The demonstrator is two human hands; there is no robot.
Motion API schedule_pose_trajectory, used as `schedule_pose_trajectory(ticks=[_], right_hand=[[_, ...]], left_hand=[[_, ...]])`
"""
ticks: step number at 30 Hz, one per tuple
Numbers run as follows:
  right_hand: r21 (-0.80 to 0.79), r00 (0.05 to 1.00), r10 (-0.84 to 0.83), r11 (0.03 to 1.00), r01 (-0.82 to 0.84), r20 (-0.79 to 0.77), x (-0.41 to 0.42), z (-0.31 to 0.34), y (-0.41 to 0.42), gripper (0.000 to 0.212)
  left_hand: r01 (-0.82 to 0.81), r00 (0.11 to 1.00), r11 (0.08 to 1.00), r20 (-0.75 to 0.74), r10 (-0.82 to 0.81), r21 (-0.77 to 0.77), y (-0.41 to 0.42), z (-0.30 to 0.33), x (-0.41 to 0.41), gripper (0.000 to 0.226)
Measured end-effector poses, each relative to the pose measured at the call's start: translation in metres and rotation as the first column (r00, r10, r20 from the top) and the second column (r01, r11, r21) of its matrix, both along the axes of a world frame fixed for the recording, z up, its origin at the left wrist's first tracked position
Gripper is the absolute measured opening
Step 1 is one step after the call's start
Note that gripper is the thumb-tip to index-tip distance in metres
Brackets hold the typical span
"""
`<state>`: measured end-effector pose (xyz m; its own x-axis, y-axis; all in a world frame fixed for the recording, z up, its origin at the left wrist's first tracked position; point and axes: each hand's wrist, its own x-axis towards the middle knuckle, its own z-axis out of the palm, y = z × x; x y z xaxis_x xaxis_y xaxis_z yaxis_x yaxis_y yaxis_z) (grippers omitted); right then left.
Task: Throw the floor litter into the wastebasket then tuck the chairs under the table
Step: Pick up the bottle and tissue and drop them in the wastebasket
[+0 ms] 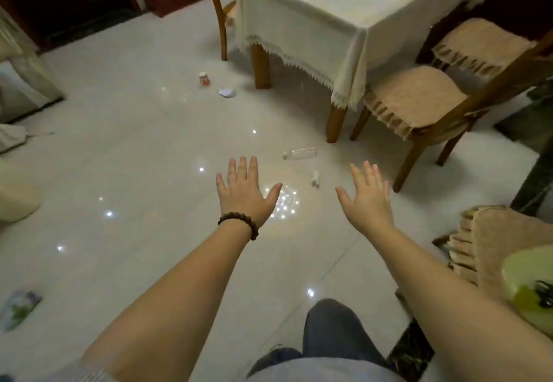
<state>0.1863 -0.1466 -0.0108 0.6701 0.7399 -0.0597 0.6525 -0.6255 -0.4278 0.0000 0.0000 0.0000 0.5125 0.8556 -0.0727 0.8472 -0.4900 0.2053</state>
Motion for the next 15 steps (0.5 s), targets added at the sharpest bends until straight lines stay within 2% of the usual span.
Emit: schedule_pose_trajectory(ticks=[4,8,15], right_hand=[[-0.070,0.998,-0.051,0.996,0.050,-0.019,0.007,-0.022,0.018,0.060],[-0.057,0.996,-0.082,0.995,0.080,-0.024,0.034,-0.045,0.060,0.059],[-0.045,0.988,-0.140,0.990,0.137,-0.062,0.129,-0.095,0.170,0.057]], left_hand=[[0.009,0.998,1.000,-0.068,-0.009,-0.012,0.024,-0.022,0.001,0.080],[0.024,0.996,0.999,-0.080,-0.027,-0.032,0.067,-0.042,0.029,0.079],[0.103,0.985,0.993,-0.133,-0.110,-0.060,0.187,-0.082,0.141,0.079]])
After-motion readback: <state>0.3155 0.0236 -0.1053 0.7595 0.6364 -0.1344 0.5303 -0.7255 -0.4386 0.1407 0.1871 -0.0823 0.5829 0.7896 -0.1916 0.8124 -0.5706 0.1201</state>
